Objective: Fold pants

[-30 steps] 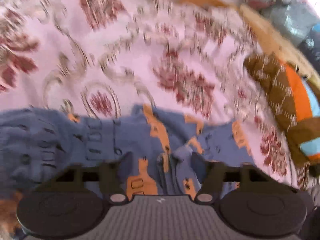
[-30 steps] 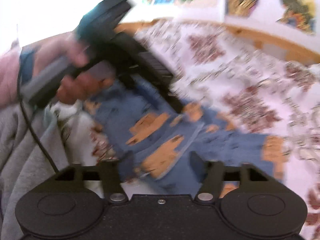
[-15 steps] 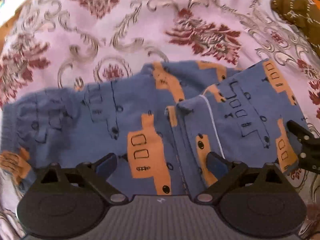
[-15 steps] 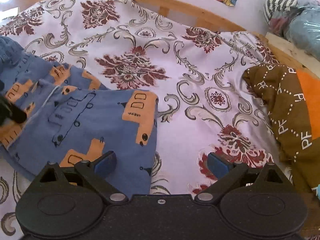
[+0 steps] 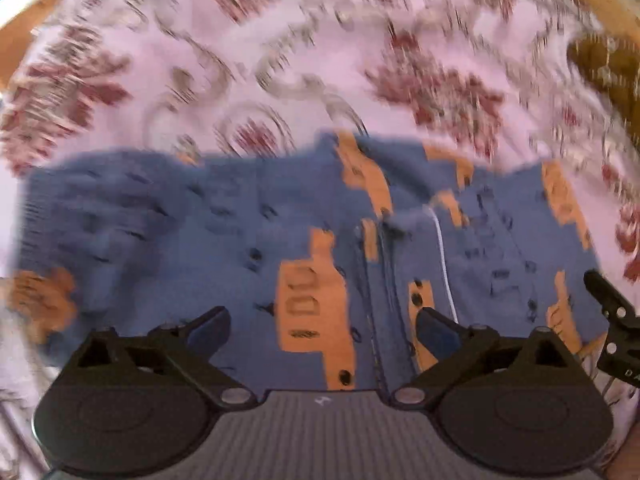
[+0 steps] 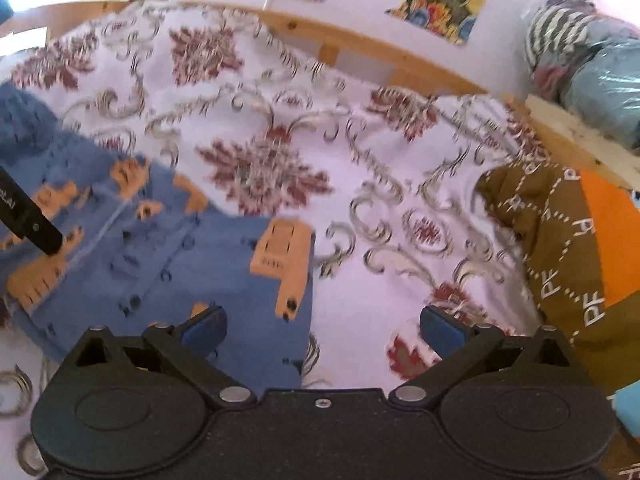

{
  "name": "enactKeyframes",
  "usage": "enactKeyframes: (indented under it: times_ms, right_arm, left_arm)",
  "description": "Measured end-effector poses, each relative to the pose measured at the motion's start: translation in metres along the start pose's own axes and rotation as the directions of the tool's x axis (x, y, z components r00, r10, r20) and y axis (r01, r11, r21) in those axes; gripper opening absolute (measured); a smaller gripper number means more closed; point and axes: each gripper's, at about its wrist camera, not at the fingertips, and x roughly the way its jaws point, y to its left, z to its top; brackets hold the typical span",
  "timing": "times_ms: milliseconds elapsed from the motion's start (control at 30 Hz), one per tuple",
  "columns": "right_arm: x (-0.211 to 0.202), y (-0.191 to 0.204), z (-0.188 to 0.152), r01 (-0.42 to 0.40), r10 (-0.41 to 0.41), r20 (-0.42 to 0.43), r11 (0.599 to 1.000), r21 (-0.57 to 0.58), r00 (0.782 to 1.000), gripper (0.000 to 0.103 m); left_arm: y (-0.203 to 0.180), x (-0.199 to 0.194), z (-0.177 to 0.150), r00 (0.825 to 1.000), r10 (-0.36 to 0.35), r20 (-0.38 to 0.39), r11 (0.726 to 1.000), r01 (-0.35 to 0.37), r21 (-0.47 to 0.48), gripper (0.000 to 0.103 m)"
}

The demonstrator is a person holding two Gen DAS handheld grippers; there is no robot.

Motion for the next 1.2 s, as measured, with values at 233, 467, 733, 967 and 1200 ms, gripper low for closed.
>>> enactKeyframes:
  times_ms: [233, 467, 733, 967, 1200]
  right_arm:
    - [-0.009, 0.026, 0.047, -0.155, 0.157, 0.091, 0.987, -0.030, 0.983, 0.102]
    - [0.010, 0.103, 0.060, -0.265, 0.275, 0.047, 0.952, -0.155, 0.960, 0.102]
    - [0.024, 0.128, 0.040, -0.290, 0.288, -0.038, 0.941, -0.174, 0.957, 0.102]
    - [0.036, 0.133, 0.027, -0.268, 0.263, -0.048, 0.950, -0.158, 0.963, 0.102]
    - [0.024, 0.135, 0.032, -0.241, 0.254, 0.034, 0.946, -0.216, 0.967, 0.102]
  left_arm:
    - [0.092, -0.102, -0.012, 0.948, 0.009, 0.319, 0.992, 0.032, -0.122, 0.103]
    - [0.173, -0.083, -0.041, 0.939, -0.055, 0.338, 0.984, 0.109, -0.142, 0.103]
    - [0.211, -0.044, -0.041, 0.875, -0.336, 0.348, 0.877, 0.425, -0.222, 0.084]
    - [0.209, -0.026, -0.040, 0.917, -0.299, 0.264, 0.893, 0.367, -0.260, 0.026]
    - [0.195, -0.052, -0.031, 0.925, -0.250, 0.287, 0.920, 0.320, -0.228, 0.020]
